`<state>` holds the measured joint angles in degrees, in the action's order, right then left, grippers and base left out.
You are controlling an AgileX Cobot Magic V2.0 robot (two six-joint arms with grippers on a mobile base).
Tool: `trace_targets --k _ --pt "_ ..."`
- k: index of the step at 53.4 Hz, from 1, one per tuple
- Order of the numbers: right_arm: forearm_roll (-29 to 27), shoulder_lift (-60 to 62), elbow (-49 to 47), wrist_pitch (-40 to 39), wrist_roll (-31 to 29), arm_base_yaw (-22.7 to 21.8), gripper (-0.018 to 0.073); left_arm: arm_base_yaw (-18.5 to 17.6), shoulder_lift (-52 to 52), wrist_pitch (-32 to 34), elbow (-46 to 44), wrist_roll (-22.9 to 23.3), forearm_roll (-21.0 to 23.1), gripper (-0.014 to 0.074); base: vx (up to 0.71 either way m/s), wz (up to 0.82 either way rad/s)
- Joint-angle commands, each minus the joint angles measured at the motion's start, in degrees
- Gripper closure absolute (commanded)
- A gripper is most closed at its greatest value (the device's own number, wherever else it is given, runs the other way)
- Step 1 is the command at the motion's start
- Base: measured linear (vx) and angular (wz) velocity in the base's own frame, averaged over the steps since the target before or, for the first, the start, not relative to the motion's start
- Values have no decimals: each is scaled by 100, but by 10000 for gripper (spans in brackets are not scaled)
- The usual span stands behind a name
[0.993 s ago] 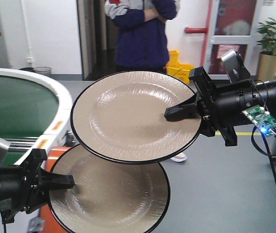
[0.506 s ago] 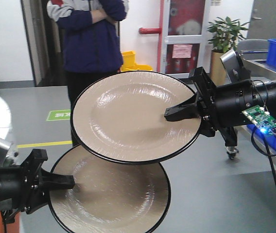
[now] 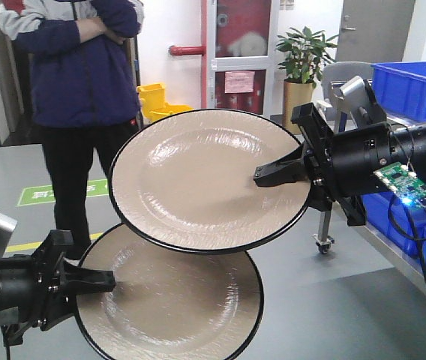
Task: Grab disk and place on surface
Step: 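Hold both plates while the base drives to the steel counter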
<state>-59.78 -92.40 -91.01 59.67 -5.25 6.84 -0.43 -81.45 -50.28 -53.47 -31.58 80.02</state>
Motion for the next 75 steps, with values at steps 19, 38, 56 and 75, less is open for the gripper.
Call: trace_targets --k 19,38,56,75 --pt "-651 274 -232 -304 -31 -10 567 -21 242 -218 -187 81 698 595 36 -13" --pt "-651 274 -232 -304 -31 -10 567 -21 242 -218 -187 81 698 595 41 -6" --pt "-651 274 -232 -304 -31 -10 567 -21 242 -218 -187 81 698 595 41 -15" --pt "-651 274 -232 -304 -31 -10 567 -21 242 -218 -187 81 698 595 38 -39"
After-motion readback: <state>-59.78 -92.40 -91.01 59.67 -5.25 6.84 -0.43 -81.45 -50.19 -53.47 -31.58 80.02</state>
